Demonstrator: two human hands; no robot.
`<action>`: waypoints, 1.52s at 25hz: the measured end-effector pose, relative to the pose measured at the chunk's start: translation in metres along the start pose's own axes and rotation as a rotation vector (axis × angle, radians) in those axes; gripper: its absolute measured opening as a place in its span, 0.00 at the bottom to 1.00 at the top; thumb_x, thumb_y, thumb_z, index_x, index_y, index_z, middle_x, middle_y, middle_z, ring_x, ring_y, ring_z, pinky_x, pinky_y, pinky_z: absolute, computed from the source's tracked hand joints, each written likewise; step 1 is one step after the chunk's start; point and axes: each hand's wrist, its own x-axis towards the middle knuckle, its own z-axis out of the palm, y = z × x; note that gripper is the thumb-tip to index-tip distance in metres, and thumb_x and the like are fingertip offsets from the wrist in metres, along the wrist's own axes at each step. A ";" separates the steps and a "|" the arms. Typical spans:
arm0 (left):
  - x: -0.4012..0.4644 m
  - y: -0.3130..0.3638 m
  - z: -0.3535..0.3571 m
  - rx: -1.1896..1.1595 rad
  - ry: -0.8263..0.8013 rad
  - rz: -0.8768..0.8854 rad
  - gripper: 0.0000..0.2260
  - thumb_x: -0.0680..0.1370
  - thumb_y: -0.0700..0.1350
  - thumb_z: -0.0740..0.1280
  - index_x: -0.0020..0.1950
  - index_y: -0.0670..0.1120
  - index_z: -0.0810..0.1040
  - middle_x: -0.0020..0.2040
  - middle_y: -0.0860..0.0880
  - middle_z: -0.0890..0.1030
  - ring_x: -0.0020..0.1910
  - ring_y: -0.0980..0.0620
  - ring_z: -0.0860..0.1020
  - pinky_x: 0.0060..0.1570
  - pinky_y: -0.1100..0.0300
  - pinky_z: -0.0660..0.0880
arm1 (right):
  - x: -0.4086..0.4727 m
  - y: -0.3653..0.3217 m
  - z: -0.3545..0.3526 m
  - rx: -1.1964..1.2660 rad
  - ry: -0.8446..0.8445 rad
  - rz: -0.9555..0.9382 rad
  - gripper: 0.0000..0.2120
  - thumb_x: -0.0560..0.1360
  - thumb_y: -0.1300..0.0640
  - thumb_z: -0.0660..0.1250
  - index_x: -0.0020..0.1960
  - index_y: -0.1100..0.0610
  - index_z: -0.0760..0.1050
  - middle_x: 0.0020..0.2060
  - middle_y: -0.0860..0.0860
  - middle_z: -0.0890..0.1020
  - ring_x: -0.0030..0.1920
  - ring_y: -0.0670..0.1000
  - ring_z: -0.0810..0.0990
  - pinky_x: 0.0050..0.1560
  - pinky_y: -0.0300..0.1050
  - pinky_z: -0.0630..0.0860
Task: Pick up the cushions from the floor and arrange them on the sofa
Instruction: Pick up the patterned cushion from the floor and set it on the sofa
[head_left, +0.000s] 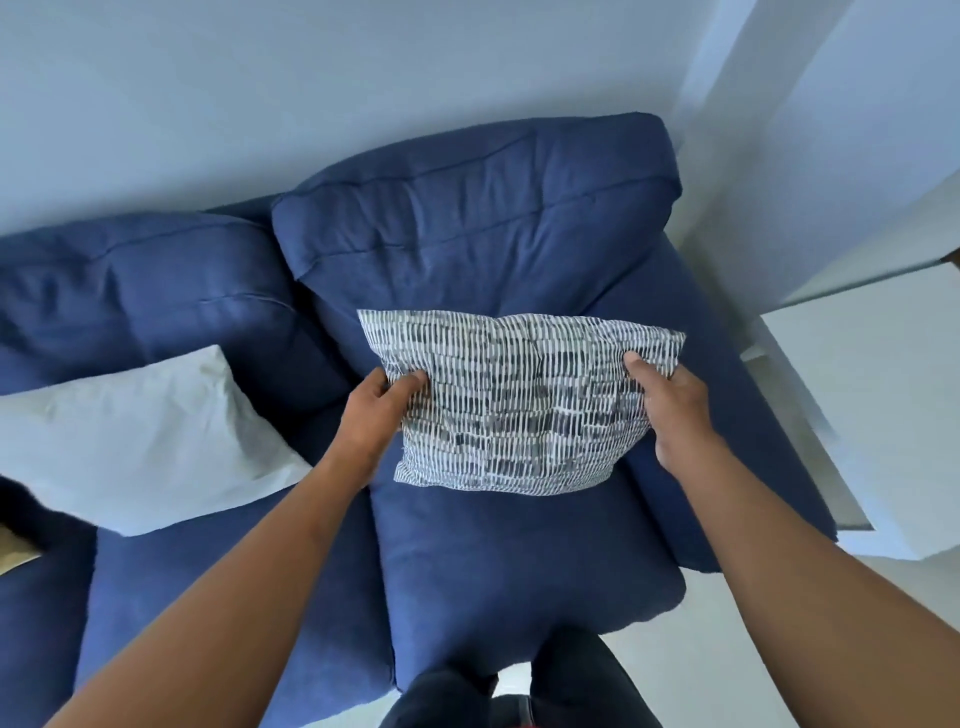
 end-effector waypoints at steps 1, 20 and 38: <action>0.003 0.004 -0.001 -0.016 0.017 -0.003 0.16 0.81 0.54 0.72 0.64 0.45 0.83 0.59 0.46 0.89 0.60 0.44 0.87 0.57 0.50 0.83 | 0.007 -0.004 0.006 -0.008 -0.020 0.003 0.05 0.80 0.55 0.73 0.53 0.56 0.82 0.48 0.49 0.87 0.46 0.48 0.86 0.37 0.37 0.81; 0.109 -0.010 -0.010 0.187 0.433 0.004 0.06 0.78 0.51 0.75 0.50 0.49 0.87 0.51 0.40 0.89 0.43 0.51 0.82 0.56 0.40 0.85 | 0.165 -0.023 0.070 -0.238 -0.178 -0.129 0.09 0.82 0.57 0.70 0.42 0.54 0.81 0.41 0.52 0.81 0.42 0.49 0.78 0.45 0.44 0.77; 0.189 -0.002 -0.022 0.106 0.358 -0.143 0.06 0.83 0.47 0.70 0.48 0.50 0.82 0.51 0.45 0.88 0.46 0.43 0.88 0.49 0.49 0.86 | 0.235 -0.038 0.141 -0.420 -0.060 -0.020 0.03 0.74 0.56 0.68 0.47 0.54 0.76 0.42 0.54 0.74 0.43 0.53 0.72 0.42 0.49 0.70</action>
